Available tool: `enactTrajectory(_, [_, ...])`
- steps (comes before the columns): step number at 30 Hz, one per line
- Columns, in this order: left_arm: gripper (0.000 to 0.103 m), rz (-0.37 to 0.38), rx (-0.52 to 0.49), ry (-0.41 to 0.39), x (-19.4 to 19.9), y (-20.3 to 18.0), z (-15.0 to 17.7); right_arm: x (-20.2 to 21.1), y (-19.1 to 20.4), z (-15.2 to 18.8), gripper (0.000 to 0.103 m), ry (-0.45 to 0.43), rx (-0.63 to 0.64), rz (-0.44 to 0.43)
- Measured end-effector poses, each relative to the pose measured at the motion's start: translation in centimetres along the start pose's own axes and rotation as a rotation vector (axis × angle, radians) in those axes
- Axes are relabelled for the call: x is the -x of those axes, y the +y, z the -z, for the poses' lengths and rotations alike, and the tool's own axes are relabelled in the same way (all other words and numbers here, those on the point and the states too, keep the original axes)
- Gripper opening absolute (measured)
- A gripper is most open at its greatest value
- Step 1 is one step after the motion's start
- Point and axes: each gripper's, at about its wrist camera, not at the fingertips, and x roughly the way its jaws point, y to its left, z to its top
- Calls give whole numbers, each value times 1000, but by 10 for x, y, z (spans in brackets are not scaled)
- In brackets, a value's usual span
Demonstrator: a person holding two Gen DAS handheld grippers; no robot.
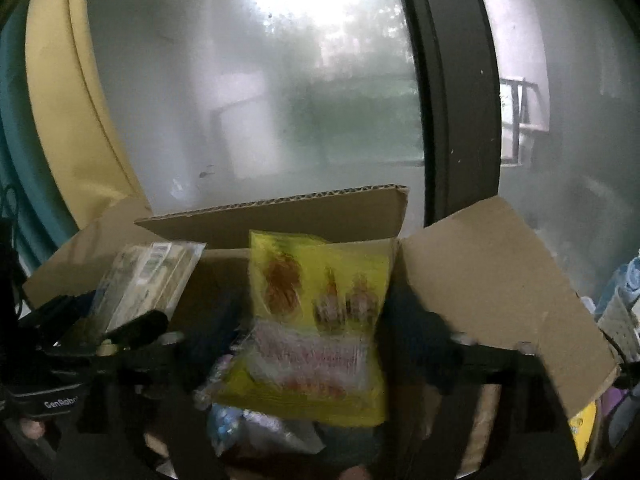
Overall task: Organize snacks
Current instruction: 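Carry both packets into the cardboard box and open both tools, then withdraw both tools from the box toward the remaining snacks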
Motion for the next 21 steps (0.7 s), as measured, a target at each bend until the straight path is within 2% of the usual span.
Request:
enactTrajectory(4, [91,42,25,-24,11,1,-1,11,-5,-2,92,-34,-9,-4])
enactTrajectory(7, [93,8,30,-56,23,1,0,23,-5,-3,92,-44,-10,-4])
enactTrajectory(11, [95,18,31,-57,39,1,0,37,5,-8,93,-47,18,-15])
enactTrajectory(14, [95,8,14,-90,52,-4,-9,45,15,-13,93,-55,33,-27])
enactTrajectory(21, [95,-22,11,-138,113,5,-2,76,38,-24,93,-104,67,-97])
